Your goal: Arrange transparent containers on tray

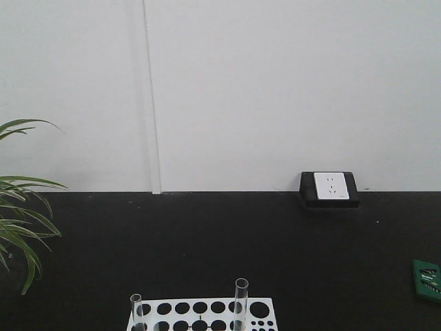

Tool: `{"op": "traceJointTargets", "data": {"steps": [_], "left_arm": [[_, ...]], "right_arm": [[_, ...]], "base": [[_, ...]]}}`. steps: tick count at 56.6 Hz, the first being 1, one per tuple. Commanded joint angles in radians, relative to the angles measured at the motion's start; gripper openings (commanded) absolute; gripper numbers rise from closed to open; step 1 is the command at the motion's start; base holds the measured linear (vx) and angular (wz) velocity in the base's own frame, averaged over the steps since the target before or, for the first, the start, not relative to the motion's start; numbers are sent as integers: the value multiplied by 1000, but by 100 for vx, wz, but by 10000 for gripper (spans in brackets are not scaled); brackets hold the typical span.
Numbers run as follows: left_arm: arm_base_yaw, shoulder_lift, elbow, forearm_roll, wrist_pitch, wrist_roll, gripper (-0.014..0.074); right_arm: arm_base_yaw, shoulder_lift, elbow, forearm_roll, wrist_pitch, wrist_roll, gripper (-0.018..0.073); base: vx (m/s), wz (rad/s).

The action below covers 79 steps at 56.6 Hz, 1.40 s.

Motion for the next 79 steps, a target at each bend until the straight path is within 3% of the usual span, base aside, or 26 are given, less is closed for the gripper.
{"op": "traceJointTargets", "data": {"steps": [1,41,47,52,57,64,71,79], "left_arm": [[-1,10,-5,-9,-85,-4,-6],[-1,10,-5,-9,-99,-4,-6],[-1,10,-26,-10,-214,-17,-6],[-1,10,-71,-14,-317,-86,-6],[-1,11,-173,-9,-324,-122,-6],[-1,81,-388,-1,-234,-50,-6],[-1,259,-638,-1,-181,25,-6],[-1,495,-819,-1,-181,25,-6]], "right_arm": [[-2,-4,10,-6,-80,-3,-9],[-2,-5,10,-5,-85,-3,-9],[-2,-5,9,-3,-169,1,-9],[-2,-5,-8,21,-277,18,-9],[-2,-4,-100,34,-261,22,-9],[-2,54,-354,6,-150,-27,-9],[-2,211,-606,-23,-92,-68,-9],[-2,459,-795,-4,-101,-51,-9]], "base": [[0,0],[0,0],[0,0],[0,0],[0,0],[0,0],[0,0],[0,0]]}}
